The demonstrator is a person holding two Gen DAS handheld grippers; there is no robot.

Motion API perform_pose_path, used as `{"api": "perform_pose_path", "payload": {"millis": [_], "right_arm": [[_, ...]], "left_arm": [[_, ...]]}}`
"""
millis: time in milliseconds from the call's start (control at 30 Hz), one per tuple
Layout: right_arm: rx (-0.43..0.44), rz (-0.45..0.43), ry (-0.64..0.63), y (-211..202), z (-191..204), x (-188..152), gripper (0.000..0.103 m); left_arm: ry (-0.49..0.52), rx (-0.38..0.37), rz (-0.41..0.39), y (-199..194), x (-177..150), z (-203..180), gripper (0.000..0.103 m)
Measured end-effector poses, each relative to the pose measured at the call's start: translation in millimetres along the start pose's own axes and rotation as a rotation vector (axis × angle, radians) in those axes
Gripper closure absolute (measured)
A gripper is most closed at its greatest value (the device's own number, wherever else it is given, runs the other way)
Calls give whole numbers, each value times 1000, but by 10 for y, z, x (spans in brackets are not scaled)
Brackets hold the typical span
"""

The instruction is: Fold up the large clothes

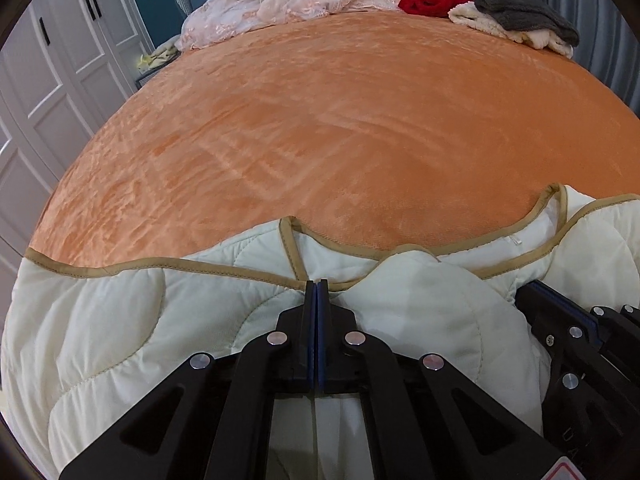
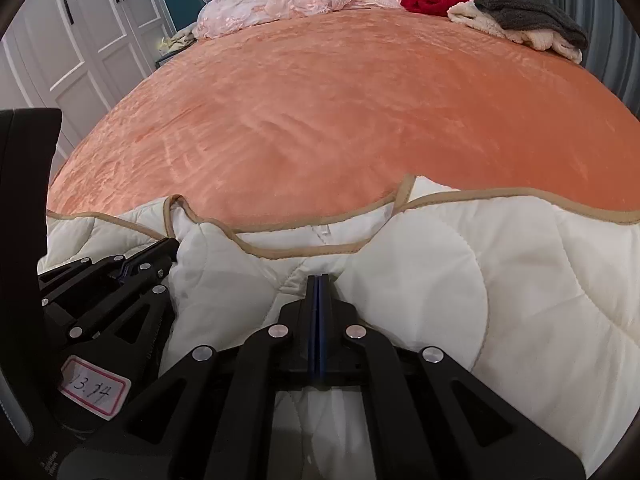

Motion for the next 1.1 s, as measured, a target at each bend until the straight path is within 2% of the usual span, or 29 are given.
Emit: {"api": "perform_pose_path", "payload": {"millis": [267,400,433,467,533,633,667,833,967,1100], "right_arm": [[14,-23,23,48,-21,25,103],[33,-66,68,-79,-81,76,103],[10,-88,86,-187,-129,101,103],[-8,-116,99,-314,-166,119,99],[-21,-183,119,-633,-215,125,99],[8,-215,86,-960,-120,-2,99],[13,-213,59,-1017,-56,-67,99],[39,-150,-43,-1024,278,-459,99],[27,-117,-49,-862,350,-657,100],[33,-113,-31,-748,325,-660,102]], "left_arm": [[0,16,-19,57,33,-10,103],[3,18,-20,-6,64,-2,103],[-13,2,-12,-63,82,34,103],[-32,-11,-9,-120,92,71,97],[-107,-33,-33,-392,81,242,91],[-173,-52,-44,-711,-77,402,91],[-187,-71,-45,-811,-164,423,91],[-167,-69,-60,-1032,-554,367,91],[-118,-31,-78,-963,-664,264,93],[-88,1,-87,-811,-664,196,95]]}}
Point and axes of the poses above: each gripper's, at about its wrist camera, not at the fingertips, and y roughly the way its jaws point, z to its left, x to its top, the point moved 7 cm from there along y, roughly the way its jaws point, and after that the axes turned 6 degrees about -y, right-handed, at the moved point
